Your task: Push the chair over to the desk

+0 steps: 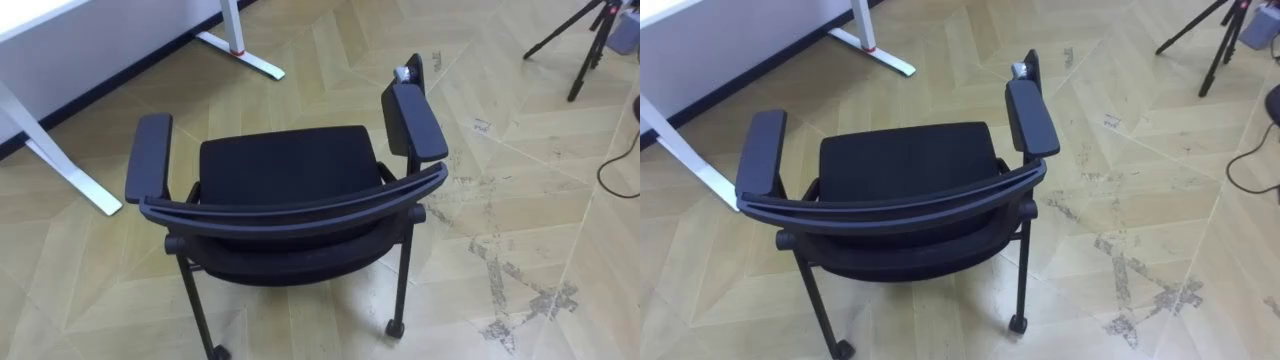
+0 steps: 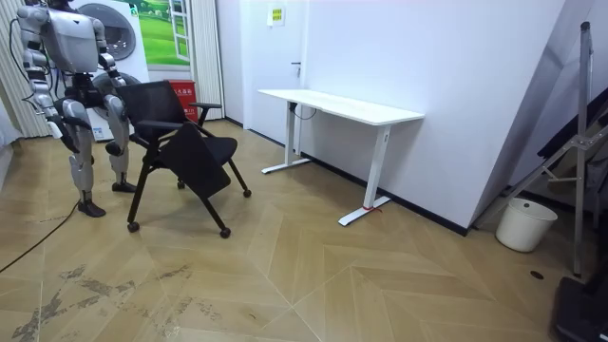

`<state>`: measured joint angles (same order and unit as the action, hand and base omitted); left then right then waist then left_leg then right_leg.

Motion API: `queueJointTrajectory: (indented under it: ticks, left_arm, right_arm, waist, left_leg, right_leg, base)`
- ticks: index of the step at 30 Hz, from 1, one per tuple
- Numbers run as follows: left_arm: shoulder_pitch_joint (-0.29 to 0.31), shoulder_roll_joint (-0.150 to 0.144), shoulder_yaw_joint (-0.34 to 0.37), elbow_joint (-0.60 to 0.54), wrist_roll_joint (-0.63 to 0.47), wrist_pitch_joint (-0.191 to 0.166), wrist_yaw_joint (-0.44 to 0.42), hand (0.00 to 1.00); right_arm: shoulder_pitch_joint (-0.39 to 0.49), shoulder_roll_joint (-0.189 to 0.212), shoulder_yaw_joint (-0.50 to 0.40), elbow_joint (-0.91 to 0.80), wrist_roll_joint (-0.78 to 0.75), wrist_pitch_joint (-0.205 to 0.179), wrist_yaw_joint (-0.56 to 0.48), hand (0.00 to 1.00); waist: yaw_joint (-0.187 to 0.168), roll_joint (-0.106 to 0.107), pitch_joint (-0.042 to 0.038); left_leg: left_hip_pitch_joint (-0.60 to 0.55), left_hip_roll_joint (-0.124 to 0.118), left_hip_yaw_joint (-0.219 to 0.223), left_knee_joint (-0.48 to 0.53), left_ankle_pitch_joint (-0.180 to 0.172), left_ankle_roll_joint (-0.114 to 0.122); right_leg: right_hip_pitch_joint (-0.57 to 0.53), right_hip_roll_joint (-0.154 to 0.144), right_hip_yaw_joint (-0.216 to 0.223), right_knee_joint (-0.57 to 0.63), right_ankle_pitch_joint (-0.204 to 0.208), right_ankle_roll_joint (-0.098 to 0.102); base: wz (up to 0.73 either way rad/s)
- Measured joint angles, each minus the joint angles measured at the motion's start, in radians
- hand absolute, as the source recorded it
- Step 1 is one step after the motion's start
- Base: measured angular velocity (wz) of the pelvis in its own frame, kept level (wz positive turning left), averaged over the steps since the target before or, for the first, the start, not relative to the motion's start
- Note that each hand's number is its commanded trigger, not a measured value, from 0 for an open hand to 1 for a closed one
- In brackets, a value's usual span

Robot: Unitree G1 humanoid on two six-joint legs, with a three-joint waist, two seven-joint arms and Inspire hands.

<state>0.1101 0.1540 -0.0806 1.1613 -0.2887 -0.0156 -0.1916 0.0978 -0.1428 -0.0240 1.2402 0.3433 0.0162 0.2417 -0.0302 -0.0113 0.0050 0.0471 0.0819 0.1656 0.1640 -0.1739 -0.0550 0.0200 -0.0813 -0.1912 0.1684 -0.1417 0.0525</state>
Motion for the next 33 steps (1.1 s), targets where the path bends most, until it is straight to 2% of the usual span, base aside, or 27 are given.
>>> queueJointTrajectory:
  ticks: [10, 16, 19, 27, 31, 33]
  left_arm:
    - [-0.002, -0.002, 0.013, -0.002, 0.008, 0.011, 0.003, 0.0]
    - [0.001, -0.003, 0.039, -0.002, 0.007, 0.013, 0.016, 0.0]
    - [0.006, -0.003, 0.05, -0.001, -0.006, 0.016, 0.034, 0.0]
    - [0.032, -0.004, 0.08, 0.009, -0.036, 0.014, 0.055, 0.0]
    - [0.04, -0.005, 0.127, 0.009, -0.047, 0.014, 0.062, 0.0]
    - [0.059, -0.005, 0.157, 0.008, -0.061, 0.017, 0.079, 0.0]
  right_arm:
    - [-0.001, 0.001, -0.001, 0.003, -0.009, 0.002, -0.02, 0.0]
    - [0.004, 0.001, -0.019, 0.004, 0.046, 0.014, -0.036, 0.0]
    - [0.004, 0.001, -0.02, 0.004, 0.048, 0.03, -0.05, 0.0]
    - [0.014, 0.001, -0.021, 0.002, 0.061, 0.028, -0.083, 0.0]
    - [0.018, 0.0, -0.053, 0.004, 0.081, 0.028, -0.092, 0.0]
    - [0.026, 0.0, -0.065, 0.004, 0.089, 0.03, -0.099, 0.0]
  waist:
    - [0.002, -0.003, 0.0003]
    - [0.004, -0.003, -0.0002]
    - [0.002, -0.005, -0.0008]
    - [0.005, -0.002, -0.0026]
    - [0.006, -0.001, -0.0066]
    - [0.007, -0.003, -0.0059]
  left_leg:
    - [0.0, 0.0, 0.002, 0.0, 0.0, 0.0]
    - [0.0, -0.002, 0.001, -0.001, 0.0, 0.0]
    - [0.0, -0.003, 0.001, -0.001, 0.0, 0.0]
    - [0.018, -0.003, 0.0, -0.004, 0.0, 0.0]
    - [0.021, -0.003, -0.003, -0.01, 0.0, 0.0]
    - [0.033, -0.004, -0.003, -0.013, 0.0, 0.0]
  right_leg:
    - [-0.003, 0.0, 0.005, 0.0, -0.003, 0.002]
    - [0.003, 0.0, 0.014, 0.0, -0.003, 0.002]
    - [0.005, 0.0, 0.012, 0.0, -0.003, 0.002]
    - [0.017, 0.0, 0.01, -0.001, -0.006, 0.003]
    - [0.029, 0.0, 0.007, -0.001, -0.006, 0.003]
    - [0.034, 0.0, 0.006, -0.003, -0.006, 0.003]
  base:
    - [0.0]
    - [0.0]
    - [0.0]
    - [0.0]
    - [0.0]
    - [0.0]
